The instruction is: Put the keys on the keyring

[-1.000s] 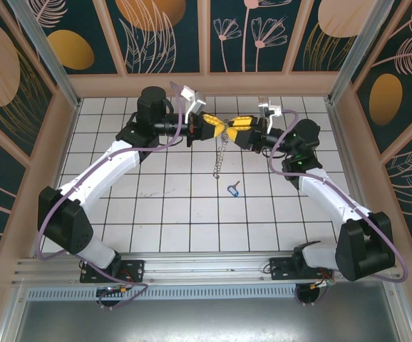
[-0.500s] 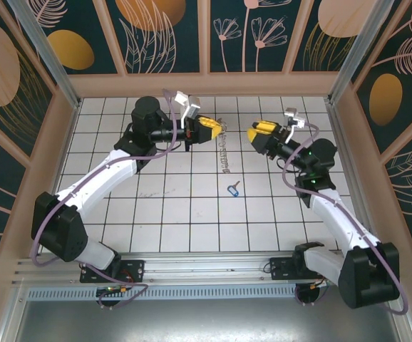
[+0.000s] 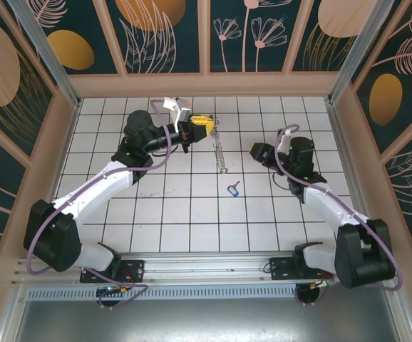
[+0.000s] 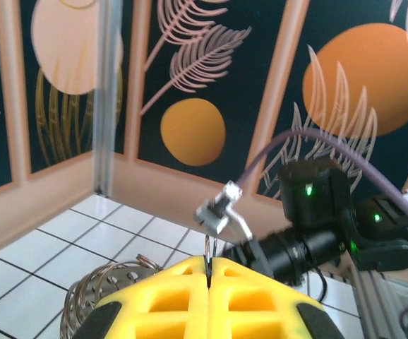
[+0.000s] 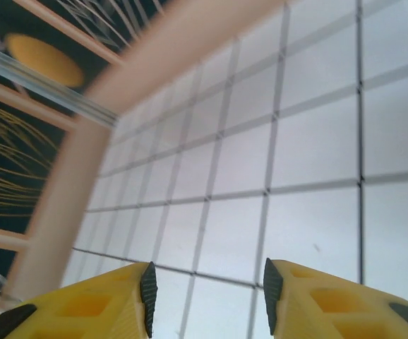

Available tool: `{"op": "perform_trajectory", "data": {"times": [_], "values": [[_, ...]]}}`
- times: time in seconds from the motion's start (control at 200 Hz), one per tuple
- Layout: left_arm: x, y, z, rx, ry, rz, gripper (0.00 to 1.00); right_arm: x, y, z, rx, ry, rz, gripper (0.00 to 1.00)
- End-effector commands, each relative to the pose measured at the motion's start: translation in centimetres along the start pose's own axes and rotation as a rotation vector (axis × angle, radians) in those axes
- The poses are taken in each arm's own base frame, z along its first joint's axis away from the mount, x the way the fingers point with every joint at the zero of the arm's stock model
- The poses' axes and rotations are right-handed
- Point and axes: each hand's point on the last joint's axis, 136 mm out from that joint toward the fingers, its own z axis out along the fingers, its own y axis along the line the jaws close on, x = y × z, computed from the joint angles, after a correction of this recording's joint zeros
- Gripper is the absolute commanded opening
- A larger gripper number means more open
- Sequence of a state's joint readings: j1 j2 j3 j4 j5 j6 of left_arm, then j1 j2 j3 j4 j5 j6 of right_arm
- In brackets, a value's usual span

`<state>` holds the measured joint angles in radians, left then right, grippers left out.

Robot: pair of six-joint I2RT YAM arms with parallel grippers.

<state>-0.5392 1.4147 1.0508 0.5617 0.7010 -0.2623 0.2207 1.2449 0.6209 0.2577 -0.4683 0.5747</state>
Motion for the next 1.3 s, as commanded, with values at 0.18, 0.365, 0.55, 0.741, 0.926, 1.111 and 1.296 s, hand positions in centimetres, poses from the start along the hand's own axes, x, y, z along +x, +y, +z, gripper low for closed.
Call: {"op": "perform_trajectory", "data": {"times": [0.18, 0.365, 0.55, 0.741, 0.926, 1.111, 1.296], "values": [[-3.5, 0.1, -1.9, -0.107, -0.161, 0.034, 0.00, 7.6, -5.0, 3.9, 0.272, 0.269, -0.049, 0.41], [-2.5, 0.0, -2.5, -0.121, -0.147, 0.027, 0.00, 10.9, -5.3, 5.1, 0.269, 0.377, -0.090, 0.39], [-2.4, -0.1, -2.9, -0.138, -0.142, 0.040, 0.00, 13.6, -5.3, 5.5, 0.265, 0.449, -0.114, 0.38], [-2.5, -0.2, -3.1, -0.144, -0.141, 0.052, 0.00, 15.8, -5.0, 5.4, 0.262, 0.505, -0.135, 0.34], [-2.6, -0.3, -3.1, -0.138, -0.145, 0.047, 0.00, 17.1, -5.4, 4.8, 0.309, 0.525, -0.177, 0.34], [-2.8, -0.3, -3.0, -0.135, -0.147, 0.049, 0.00, 18.0, -5.8, 4.4, 0.392, 0.535, -0.244, 0.38], [-2.9, -0.3, -3.0, -0.128, -0.152, 0.048, 0.00, 18.8, -6.1, 4.0, 0.452, 0.553, -0.305, 0.45]]}}
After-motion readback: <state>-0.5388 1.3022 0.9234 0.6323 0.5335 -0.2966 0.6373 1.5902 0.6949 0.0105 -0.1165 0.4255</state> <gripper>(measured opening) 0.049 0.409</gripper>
